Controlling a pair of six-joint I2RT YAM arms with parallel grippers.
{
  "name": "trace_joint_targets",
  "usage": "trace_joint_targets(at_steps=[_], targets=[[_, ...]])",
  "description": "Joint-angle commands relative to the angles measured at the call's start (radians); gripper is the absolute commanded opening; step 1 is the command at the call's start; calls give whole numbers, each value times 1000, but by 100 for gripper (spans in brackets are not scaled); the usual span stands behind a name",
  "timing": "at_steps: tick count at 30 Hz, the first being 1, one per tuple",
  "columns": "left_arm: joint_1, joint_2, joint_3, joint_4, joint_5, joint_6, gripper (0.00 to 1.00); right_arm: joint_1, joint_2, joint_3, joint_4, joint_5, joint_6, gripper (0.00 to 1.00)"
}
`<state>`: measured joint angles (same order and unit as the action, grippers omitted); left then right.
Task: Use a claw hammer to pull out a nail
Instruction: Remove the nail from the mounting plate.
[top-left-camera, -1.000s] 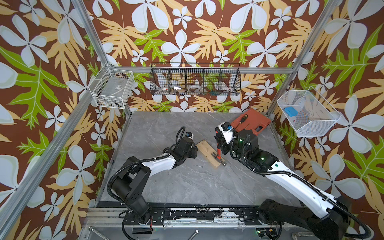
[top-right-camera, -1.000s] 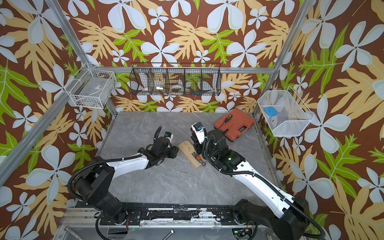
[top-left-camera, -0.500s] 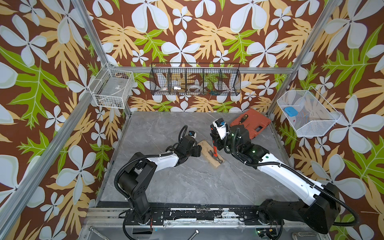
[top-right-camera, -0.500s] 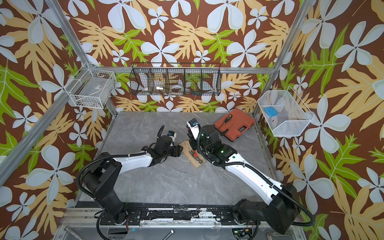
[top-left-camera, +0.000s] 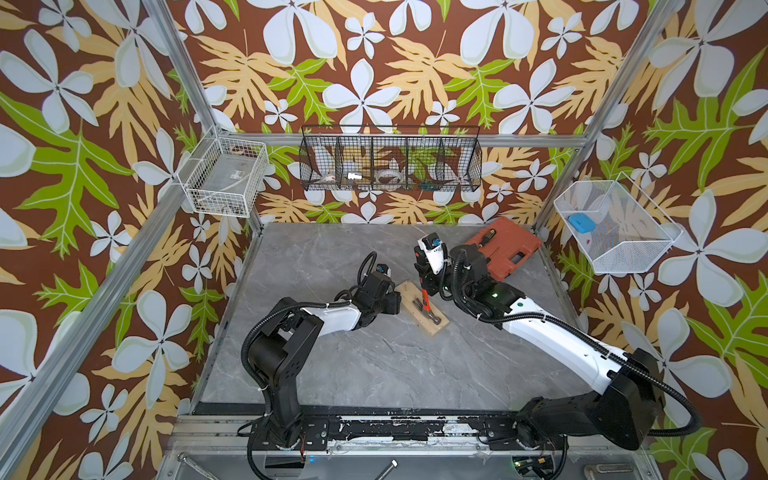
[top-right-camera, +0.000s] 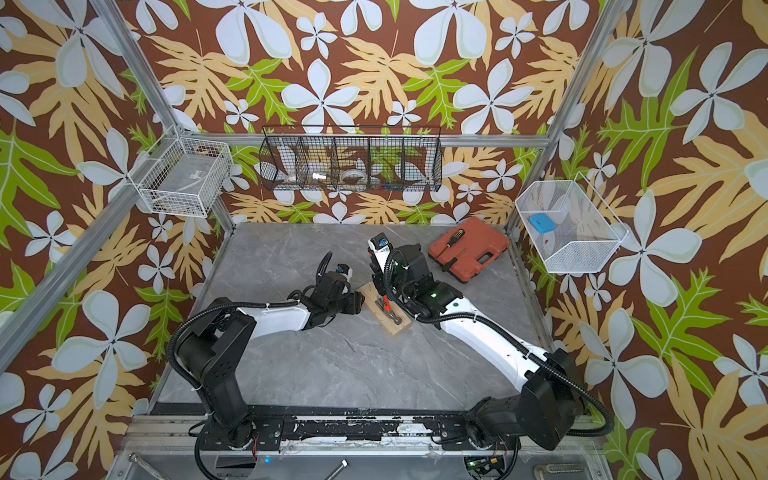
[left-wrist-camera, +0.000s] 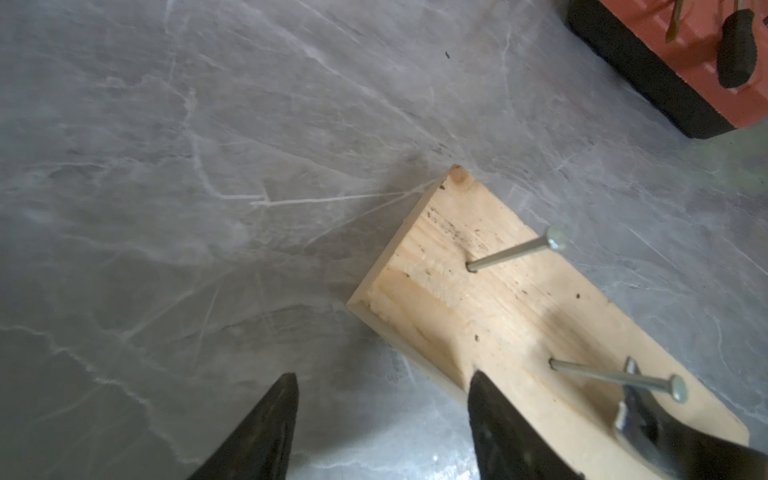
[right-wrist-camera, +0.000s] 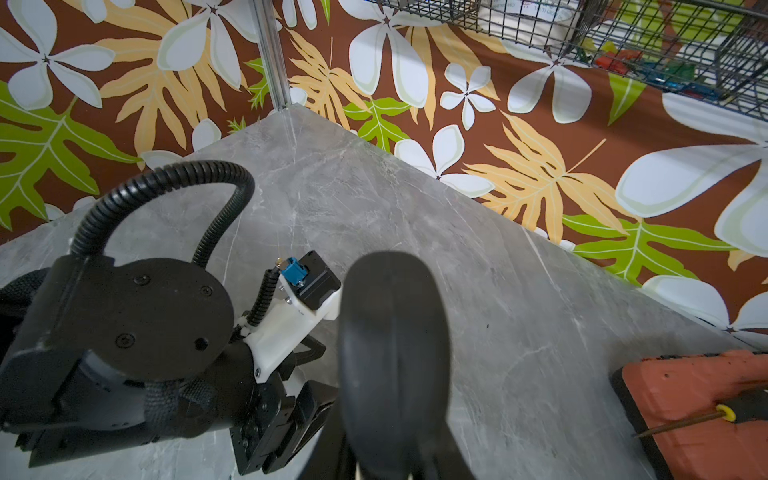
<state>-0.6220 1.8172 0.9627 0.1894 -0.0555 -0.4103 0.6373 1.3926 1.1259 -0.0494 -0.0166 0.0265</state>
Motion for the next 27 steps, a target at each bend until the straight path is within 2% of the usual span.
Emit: trace_joint_targets(at_steps=[1,11,19,27], targets=[[5,9,10,-8,-6,1,67,1,2,13,119,25,7,0],[5,4,10,-9,6,2,66,2,64,95,82,58,1,0],[15,-18,30,-28,-14,21,66,2,69,90,116,32,2,0],[73,37,148,-84,28,62,66,2,53,49,141,20,39,0]])
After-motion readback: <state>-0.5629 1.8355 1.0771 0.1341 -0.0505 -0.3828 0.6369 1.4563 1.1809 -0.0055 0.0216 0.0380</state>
